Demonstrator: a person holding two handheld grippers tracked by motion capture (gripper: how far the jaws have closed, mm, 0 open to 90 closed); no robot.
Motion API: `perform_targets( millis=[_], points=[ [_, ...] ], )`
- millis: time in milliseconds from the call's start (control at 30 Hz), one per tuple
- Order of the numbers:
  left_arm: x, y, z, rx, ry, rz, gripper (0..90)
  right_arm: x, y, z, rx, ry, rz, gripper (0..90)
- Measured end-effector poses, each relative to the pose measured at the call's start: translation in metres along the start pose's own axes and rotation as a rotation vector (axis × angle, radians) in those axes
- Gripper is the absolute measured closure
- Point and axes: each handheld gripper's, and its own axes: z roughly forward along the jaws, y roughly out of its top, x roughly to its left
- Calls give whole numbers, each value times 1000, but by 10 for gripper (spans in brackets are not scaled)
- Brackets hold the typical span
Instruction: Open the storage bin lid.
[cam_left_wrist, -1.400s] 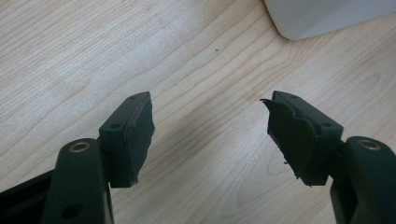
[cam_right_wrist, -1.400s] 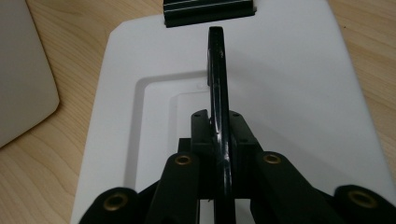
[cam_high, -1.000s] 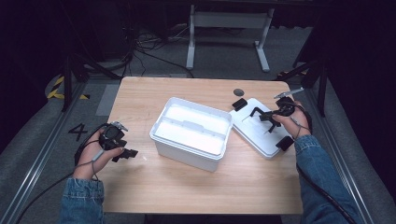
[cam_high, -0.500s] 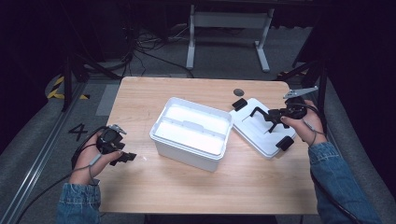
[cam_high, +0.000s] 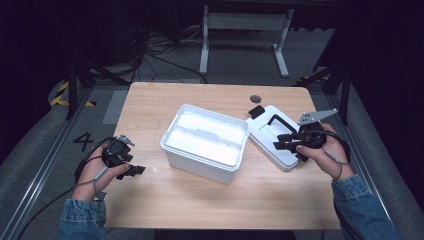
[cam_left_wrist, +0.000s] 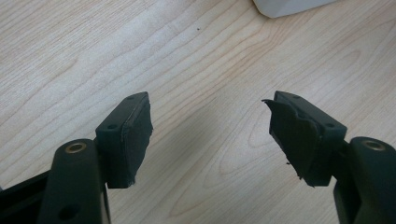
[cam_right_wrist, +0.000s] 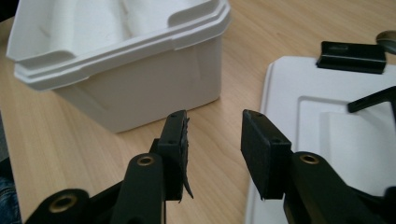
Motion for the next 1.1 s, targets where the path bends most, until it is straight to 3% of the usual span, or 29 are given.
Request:
perform_targets(
  millis=[333, 633, 1100],
  points=[
    [1, 3, 4, 2, -3, 14, 297, 28, -24, 11, 21, 30, -34, 609],
    [2, 4, 8, 8, -3, 22, 291, 43, -45, 25, 16, 70, -41, 604],
    [2, 6, 14, 27, -10, 30, 291, 55, -57, 60, 134, 112, -69, 604]
  ],
)
